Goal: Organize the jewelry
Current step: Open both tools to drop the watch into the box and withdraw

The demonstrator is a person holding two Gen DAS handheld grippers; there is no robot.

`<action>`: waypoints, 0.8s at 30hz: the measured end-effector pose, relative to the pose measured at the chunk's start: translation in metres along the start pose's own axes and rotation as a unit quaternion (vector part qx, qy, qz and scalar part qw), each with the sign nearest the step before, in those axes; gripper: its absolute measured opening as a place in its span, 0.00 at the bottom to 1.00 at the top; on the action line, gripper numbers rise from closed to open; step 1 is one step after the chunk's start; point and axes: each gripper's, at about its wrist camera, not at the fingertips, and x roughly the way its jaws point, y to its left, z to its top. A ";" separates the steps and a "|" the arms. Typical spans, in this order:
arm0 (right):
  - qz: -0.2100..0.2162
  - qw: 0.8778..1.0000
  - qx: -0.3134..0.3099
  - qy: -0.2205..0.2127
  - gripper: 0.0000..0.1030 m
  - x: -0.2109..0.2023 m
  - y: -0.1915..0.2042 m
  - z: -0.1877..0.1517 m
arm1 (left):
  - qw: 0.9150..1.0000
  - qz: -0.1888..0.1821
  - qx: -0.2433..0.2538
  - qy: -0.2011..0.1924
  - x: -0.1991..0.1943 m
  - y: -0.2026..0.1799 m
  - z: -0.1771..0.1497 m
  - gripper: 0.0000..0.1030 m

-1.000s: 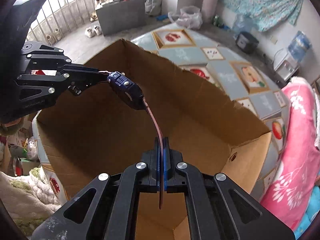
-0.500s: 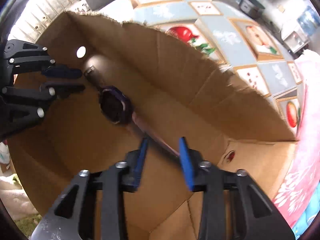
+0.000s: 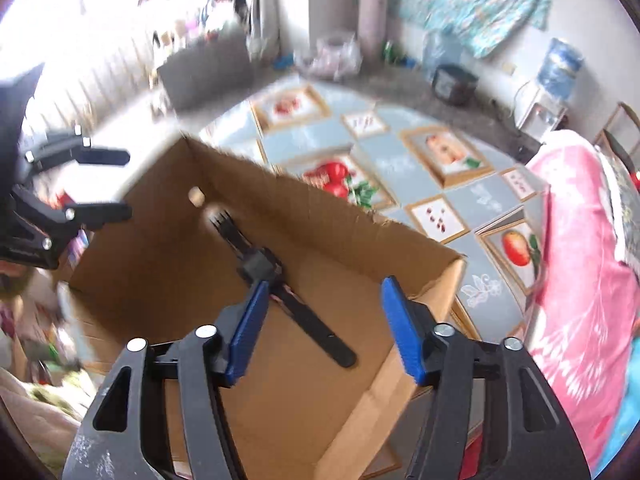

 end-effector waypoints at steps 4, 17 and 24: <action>0.027 0.996 0.043 -0.068 0.64 -0.045 0.011 -0.017 | 0.998 -0.016 -0.012 -0.052 -0.048 0.008 -0.034 0.78; 0.059 0.995 0.081 -0.015 0.78 -0.021 0.118 -0.162 | 0.993 -0.031 -0.107 0.029 0.005 -0.018 -0.206 0.93; -0.047 0.997 0.041 0.047 0.78 0.030 0.159 -0.184 | 0.995 0.044 -0.063 0.069 0.043 -0.040 -0.227 0.95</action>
